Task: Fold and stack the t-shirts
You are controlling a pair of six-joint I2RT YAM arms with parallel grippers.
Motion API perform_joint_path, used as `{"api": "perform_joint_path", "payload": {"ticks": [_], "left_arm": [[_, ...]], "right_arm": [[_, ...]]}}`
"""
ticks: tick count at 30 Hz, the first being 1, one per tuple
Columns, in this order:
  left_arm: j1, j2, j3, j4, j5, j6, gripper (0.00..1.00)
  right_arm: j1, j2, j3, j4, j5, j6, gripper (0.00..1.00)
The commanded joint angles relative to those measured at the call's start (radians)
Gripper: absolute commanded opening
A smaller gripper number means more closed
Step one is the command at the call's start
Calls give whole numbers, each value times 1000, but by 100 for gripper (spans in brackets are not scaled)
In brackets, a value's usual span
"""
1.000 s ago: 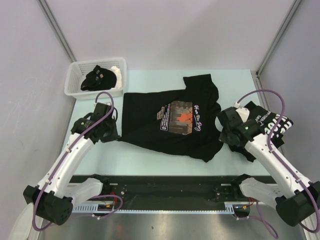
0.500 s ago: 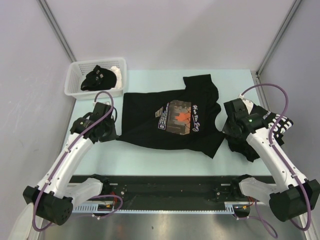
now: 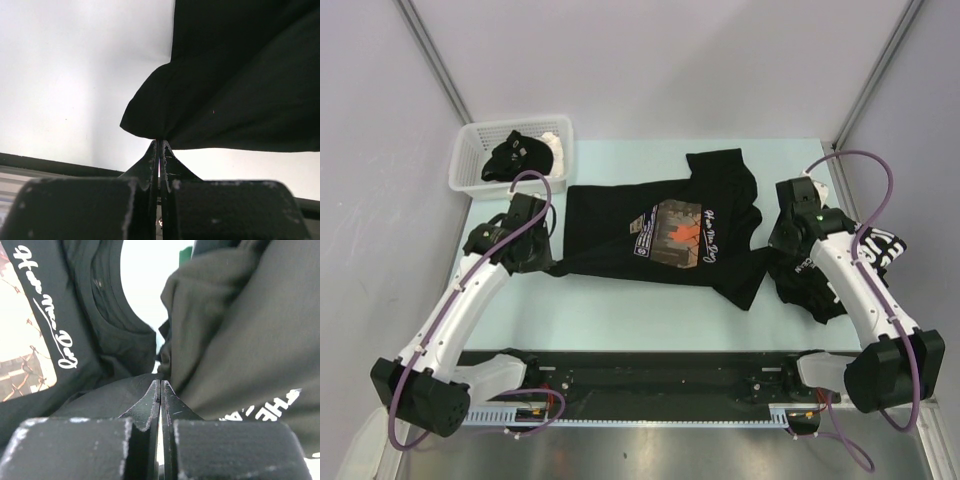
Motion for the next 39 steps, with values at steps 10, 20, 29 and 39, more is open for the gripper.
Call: {"api": "perform_joint_path", "payload": {"ticks": [10, 20, 29, 39], "left_arm": [[39, 17, 55, 30, -72, 70, 0], [62, 70, 85, 68, -57, 110, 0], [89, 136, 113, 117, -43, 153, 0], [140, 254, 168, 200, -37, 228, 0]], "right_arm": [[-73, 83, 111, 89, -30, -91, 0], [-119, 131, 151, 126, -48, -117, 0], [-142, 184, 186, 163, -64, -131, 0], [-165, 293, 288, 206, -55, -149, 0]]}}
